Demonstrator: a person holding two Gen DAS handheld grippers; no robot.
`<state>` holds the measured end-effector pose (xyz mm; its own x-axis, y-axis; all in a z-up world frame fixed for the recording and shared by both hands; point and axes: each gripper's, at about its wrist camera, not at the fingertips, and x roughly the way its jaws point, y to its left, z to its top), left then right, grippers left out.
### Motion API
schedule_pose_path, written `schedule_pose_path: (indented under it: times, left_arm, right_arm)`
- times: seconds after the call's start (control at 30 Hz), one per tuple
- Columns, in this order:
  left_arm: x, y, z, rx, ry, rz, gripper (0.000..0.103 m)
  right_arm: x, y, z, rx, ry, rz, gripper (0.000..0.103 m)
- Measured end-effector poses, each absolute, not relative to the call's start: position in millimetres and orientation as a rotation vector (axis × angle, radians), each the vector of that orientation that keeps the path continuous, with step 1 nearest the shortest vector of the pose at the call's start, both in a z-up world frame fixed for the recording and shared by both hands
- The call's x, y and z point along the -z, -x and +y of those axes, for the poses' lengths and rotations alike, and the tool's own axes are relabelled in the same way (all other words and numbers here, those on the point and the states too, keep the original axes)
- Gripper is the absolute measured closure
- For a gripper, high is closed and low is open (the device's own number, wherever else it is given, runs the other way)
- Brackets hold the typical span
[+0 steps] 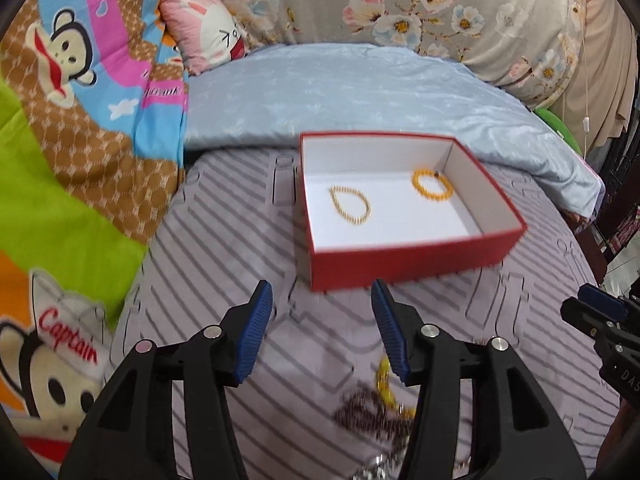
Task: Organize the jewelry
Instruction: 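Move both tools back over the remaining jewelry, then grasp the dark brown bead bracelet with the right tool while the left tool grasps the maroon bead strand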
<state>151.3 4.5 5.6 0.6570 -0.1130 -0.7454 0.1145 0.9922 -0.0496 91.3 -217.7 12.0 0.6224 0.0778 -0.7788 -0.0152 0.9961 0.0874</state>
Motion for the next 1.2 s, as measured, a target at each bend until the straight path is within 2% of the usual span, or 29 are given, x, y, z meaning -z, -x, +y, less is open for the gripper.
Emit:
schedule_pose_path:
  times: [0.37,0.77,0.97,1.2]
  left_arm:
    - [21,-97,5,0.133,0.0,0.936,0.053]
    - [34,-79,6,0.136,0.021,0.978,0.053]
    - [40,-82,12,0.137,0.07,1.013,0.051]
    - [45,-87,9,0.155,0.096,1.037,0.048]
  right_arm:
    - [25,-20,-222,-0.03,-0.113,1.006,0.064]
    - [54,-13,-212,-0.036,-0.096,1.057,0.064]
    - [62,-17,-210,-0.045,-0.092,1.075,0.07]
    - [66,-18,-210,-0.042,-0.079,1.075,0.082]
